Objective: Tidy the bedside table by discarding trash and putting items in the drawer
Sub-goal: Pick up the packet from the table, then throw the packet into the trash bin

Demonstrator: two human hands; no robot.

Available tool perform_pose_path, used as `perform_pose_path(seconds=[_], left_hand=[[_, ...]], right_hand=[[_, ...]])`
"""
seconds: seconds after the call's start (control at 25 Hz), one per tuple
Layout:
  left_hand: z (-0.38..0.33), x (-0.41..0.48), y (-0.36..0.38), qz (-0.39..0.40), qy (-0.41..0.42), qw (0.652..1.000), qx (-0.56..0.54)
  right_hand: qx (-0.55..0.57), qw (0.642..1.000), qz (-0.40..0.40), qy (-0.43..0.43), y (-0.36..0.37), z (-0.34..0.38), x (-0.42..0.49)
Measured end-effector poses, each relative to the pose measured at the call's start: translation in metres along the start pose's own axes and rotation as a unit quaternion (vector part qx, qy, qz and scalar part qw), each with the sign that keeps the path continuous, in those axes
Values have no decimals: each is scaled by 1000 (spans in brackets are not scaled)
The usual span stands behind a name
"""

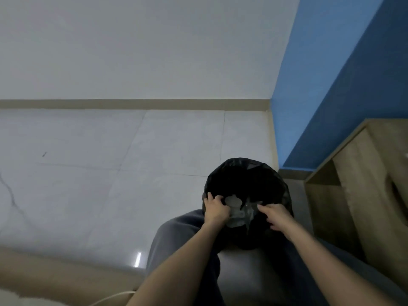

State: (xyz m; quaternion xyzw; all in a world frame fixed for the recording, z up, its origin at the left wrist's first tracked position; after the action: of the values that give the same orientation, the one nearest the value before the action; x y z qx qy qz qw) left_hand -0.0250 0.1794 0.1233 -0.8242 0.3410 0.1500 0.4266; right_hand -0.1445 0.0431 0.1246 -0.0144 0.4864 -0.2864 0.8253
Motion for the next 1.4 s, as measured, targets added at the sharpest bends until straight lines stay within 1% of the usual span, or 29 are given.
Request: perform_pose_path(seconds=[0.04, 0.12, 0.2, 0.28, 0.36, 0.44, 0.52, 0.56, 0.64, 0.68, 0.76, 0.8, 0.84, 0.92, 0.96, 1.04, 1.12, 1.32, 1.4], left_hand=[[1, 1, 3, 13, -7, 1000, -2], [1, 2, 6, 30, -12, 999, -1], [-11, -2, 7, 21, 5, 1000, -4], [-33, -9, 8, 8, 38, 999, -21], [-62, -15, 14, 2, 81, 996, -40], [-98, -21, 28, 12, 130, 990, -52], [-140, -32, 51, 33, 180, 980, -72], [-161, -39, 68, 50, 198, 975, -85], [-195, -53, 104, 95, 204, 969, -100], [-210, -61, 122, 118, 202, 967, -102], [-237, -81, 156, 166, 211, 958, -99], [-248, -92, 172, 194, 217, 952, -91], [-256, -103, 184, 223, 221, 946, -85], [-264, -121, 210, 282, 214, 930, -98], [-263, -125, 222, 291, 204, 929, -107], [-264, -125, 236, 278, 189, 935, -117], [-262, -118, 244, 269, 192, 939, -98], [-260, -118, 244, 266, 198, 940, -82], [-262, -120, 243, 263, 197, 941, -76]], right_hand=[[-3, 1000, 0, -9, -1, 0, 3], [24, 1000, 8, -14, -5, -1, 7], [42, 999, 5, -19, -12, 2, 6], [22, 998, -27, -56, -27, 5, 4], [22, 988, -84, -127, -59, 14, -12], [27, 966, -168, -192, -105, 21, -42], [9, 933, -278, -226, -164, 13, -80], [-18, 915, -327, -238, -193, 4, -97], [-87, 872, -403, -263, -236, -16, -126], [-110, 852, -434, -272, -251, -27, -135], [-161, 832, -474, -240, -275, -54, -146], [-200, 824, -486, -213, -284, -68, -147], [-240, 822, -481, -185, -289, -81, -145], [-298, 839, -441, -115, -292, -104, -138], [-312, 844, -426, -92, -294, -112, -136], [-322, 844, -421, -84, -296, -121, -134], [-317, 847, -417, -87, -301, -124, -128], [-283, 852, -428, -104, -306, -123, -124], [-285, 855, -421, -102, -307, -124, -125]])
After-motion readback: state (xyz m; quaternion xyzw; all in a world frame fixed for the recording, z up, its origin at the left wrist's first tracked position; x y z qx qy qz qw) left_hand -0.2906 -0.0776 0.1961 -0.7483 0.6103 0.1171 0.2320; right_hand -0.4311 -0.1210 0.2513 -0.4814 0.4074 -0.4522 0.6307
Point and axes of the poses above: each hand's wrist, its own x-axis towards the middle knuckle, its own y-axis out of the palm, z = x × y, the point moved 5 cm from there along x, towards the middle knuckle, and after that the axes turned 3 degrees about y, right-handed, at the moved point
